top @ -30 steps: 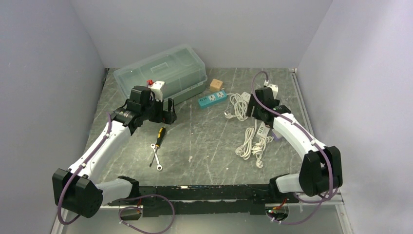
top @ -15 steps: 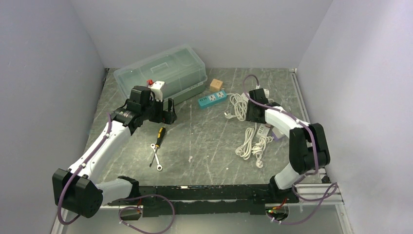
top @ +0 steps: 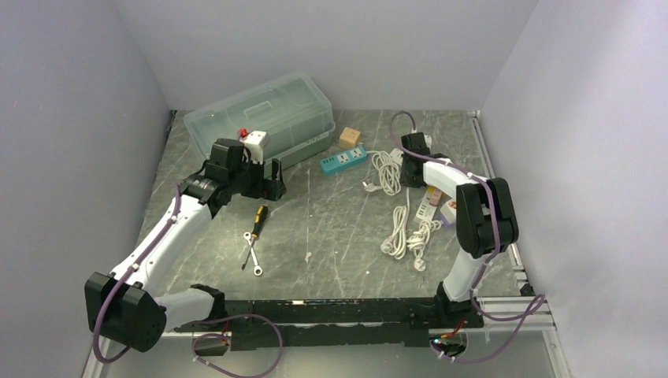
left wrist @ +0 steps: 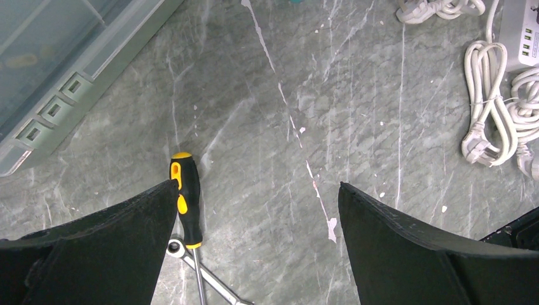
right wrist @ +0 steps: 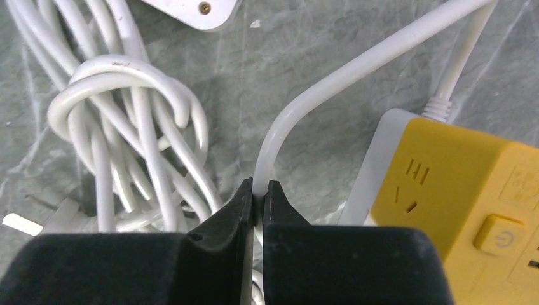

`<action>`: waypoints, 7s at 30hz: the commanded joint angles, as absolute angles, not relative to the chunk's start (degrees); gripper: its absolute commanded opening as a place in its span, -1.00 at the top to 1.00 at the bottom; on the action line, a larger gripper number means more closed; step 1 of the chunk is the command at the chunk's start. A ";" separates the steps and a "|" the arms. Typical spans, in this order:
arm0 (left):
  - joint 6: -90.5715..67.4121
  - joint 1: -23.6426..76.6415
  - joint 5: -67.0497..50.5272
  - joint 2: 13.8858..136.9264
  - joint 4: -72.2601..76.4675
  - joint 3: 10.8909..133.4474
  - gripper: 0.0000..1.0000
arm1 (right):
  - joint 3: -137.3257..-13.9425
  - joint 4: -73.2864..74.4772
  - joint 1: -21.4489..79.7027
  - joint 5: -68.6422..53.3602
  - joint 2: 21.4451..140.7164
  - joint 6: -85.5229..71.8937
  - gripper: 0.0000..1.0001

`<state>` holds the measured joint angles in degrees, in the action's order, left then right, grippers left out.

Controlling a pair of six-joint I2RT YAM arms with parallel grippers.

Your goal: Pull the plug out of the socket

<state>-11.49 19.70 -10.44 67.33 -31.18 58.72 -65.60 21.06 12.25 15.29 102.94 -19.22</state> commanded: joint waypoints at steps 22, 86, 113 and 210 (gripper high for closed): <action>-11.95 19.61 -7.64 68.18 -31.40 59.49 -0.98 | -53.86 16.52 48.23 18.50 83.31 -39.01 1.00; -12.96 35.41 -20.31 89.95 -20.19 71.18 -0.99 | -36.57 -10.75 36.28 -2.28 67.37 -4.69 -0.48; -13.01 37.97 -22.37 101.78 -19.55 72.87 -0.55 | -37.27 -9.48 36.76 -4.35 78.30 -3.88 -0.36; -9.32 40.63 -14.58 108.12 -26.35 76.46 0.28 | -35.95 -7.24 47.64 20.21 76.44 -7.34 1.00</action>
